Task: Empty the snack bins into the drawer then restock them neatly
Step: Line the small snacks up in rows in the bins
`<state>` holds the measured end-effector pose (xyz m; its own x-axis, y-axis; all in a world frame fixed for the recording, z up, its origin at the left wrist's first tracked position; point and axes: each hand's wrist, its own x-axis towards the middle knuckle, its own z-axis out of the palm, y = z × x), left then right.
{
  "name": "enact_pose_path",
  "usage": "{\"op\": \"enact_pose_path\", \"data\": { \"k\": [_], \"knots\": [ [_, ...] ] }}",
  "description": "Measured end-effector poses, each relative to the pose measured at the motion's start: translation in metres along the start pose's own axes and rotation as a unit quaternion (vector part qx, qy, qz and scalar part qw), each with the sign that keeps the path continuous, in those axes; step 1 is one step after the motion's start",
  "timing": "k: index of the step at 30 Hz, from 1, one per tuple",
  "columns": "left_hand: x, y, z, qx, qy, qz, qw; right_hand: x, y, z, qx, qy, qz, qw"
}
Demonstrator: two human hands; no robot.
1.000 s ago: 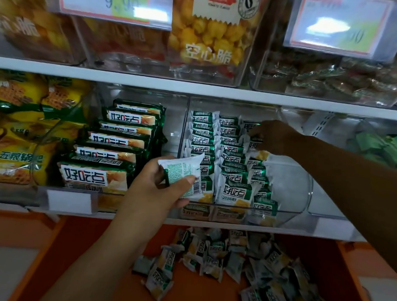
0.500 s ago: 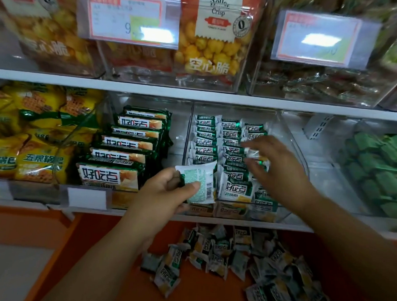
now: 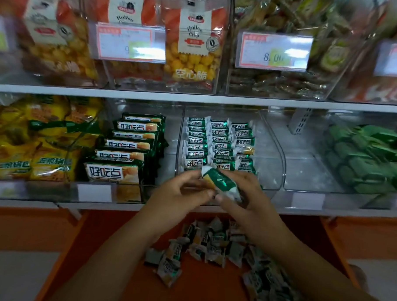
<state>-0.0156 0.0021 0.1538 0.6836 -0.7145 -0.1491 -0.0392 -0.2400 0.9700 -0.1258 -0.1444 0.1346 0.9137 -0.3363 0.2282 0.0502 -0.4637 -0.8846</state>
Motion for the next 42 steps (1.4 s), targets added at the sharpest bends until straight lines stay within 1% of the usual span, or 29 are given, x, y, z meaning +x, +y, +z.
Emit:
{"op": "enact_pose_path", "data": {
  "k": [1, 3, 5, 8, 11, 14, 15, 16, 17, 18, 19, 21, 22, 23, 25, 26, 28, 30, 32, 33, 34, 36, 37, 39, 42],
  "knots": [
    [-0.001, 0.001, -0.001, 0.019, 0.006, 0.008, 1.0, -0.001, -0.005, -0.002, 0.044, -0.015, 0.035, 0.998],
    [-0.001, 0.004, -0.002, 0.005, 0.004, 0.012, 1.0, 0.0, -0.008, -0.006, 0.14, -0.038, 0.097, 0.985],
    [0.0, 0.007, -0.001, -0.034, -0.009, 0.016, 0.999, 0.003, -0.009, -0.009, 0.206, -0.019, 0.121, 0.971],
    [0.002, 0.008, 0.0, -0.052, -0.022, 0.03, 0.998, 0.006, -0.008, -0.011, 0.225, 0.022, 0.139, 0.964],
    [0.006, 0.003, 0.001, -0.068, -0.005, 0.015, 0.998, 0.008, -0.004, -0.009, 0.217, 0.022, 0.152, 0.964],
    [0.01, -0.001, 0.003, -0.116, 0.028, 0.001, 0.993, 0.012, 0.0, -0.001, 0.29, 0.029, 0.184, 0.939],
    [0.01, -0.002, 0.005, -0.109, 0.032, 0.005, 0.993, 0.014, 0.0, 0.0, 0.31, 0.027, 0.192, 0.931],
    [0.011, -0.003, 0.006, -0.072, 0.042, 0.015, 0.996, 0.017, 0.002, -0.001, 0.315, 0.023, 0.197, 0.928],
    [0.013, -0.005, 0.005, -0.008, 0.059, 0.031, 0.998, 0.019, 0.0, -0.004, 0.306, 0.021, 0.2, 0.93],
    [0.016, -0.008, 0.003, 0.064, 0.086, 0.055, 0.993, 0.025, 0.0, -0.011, 0.285, 0.025, 0.2, 0.937],
    [0.02, -0.012, -0.002, 0.138, 0.124, 0.082, 0.979, 0.031, -0.004, -0.019, 0.243, 0.033, 0.197, 0.949],
    [0.029, -0.017, -0.014, 0.257, 0.193, 0.132, 0.938, 0.051, -0.008, -0.042, 0.082, 0.045, 0.172, 0.981],
    [0.034, -0.02, -0.019, 0.28, 0.206, 0.132, 0.928, 0.064, -0.008, -0.054, -0.007, 0.047, 0.15, 0.988],
    [0.038, -0.023, -0.023, 0.284, 0.206, 0.123, 0.928, 0.079, -0.006, -0.066, -0.096, 0.051, 0.13, 0.985],
    [0.043, -0.034, -0.025, 0.288, 0.178, 0.104, 0.935, 0.111, 0.008, -0.087, -0.267, 0.045, 0.088, 0.958],
    [0.045, -0.039, -0.026, 0.294, 0.165, 0.099, 0.936, 0.125, 0.017, -0.095, -0.325, 0.029, 0.07, 0.943],
    [0.048, -0.046, -0.028, 0.299, 0.157, 0.101, 0.936, 0.153, 0.035, -0.107, -0.418, -0.02, 0.028, 0.908],
    [0.05, -0.048, -0.033, 0.284, 0.158, 0.1, 0.94, 0.173, 0.051, -0.114, -0.496, -0.091, -0.004, 0.864],
    [0.051, -0.048, -0.036, 0.266, 0.156, 0.101, 0.946, 0.184, 0.061, -0.111, -0.528, -0.138, -0.038, 0.837],
    [0.051, -0.047, -0.036, 0.258, 0.157, 0.106, 0.947, 0.188, 0.067, -0.108, -0.532, -0.155, -0.055, 0.831],
    [0.051, -0.047, -0.035, 0.253, 0.158, 0.109, 0.948, 0.192, 0.074, -0.105, -0.524, -0.164, -0.059, 0.833],
    [0.05, -0.046, -0.034, 0.249, 0.162, 0.11, 0.948, 0.195, 0.078, -0.102, -0.507, -0.177, -0.017, 0.844],
    [0.05, -0.045, -0.033, 0.247, 0.164, 0.11, 0.949, 0.195, 0.079, -0.102, -0.51, -0.19, 0.016, 0.839],
    [0.05, -0.045, -0.032, 0.247, 0.168, 0.11, 0.948, 0.197, 0.084, -0.103, -0.528, -0.197, 0.048, 0.825],
    [0.052, -0.049, -0.032, 0.252, 0.171, 0.105, 0.947, 0.192, 0.082, -0.098, -0.568, -0.189, 0.053, 0.799]
  ]
}}
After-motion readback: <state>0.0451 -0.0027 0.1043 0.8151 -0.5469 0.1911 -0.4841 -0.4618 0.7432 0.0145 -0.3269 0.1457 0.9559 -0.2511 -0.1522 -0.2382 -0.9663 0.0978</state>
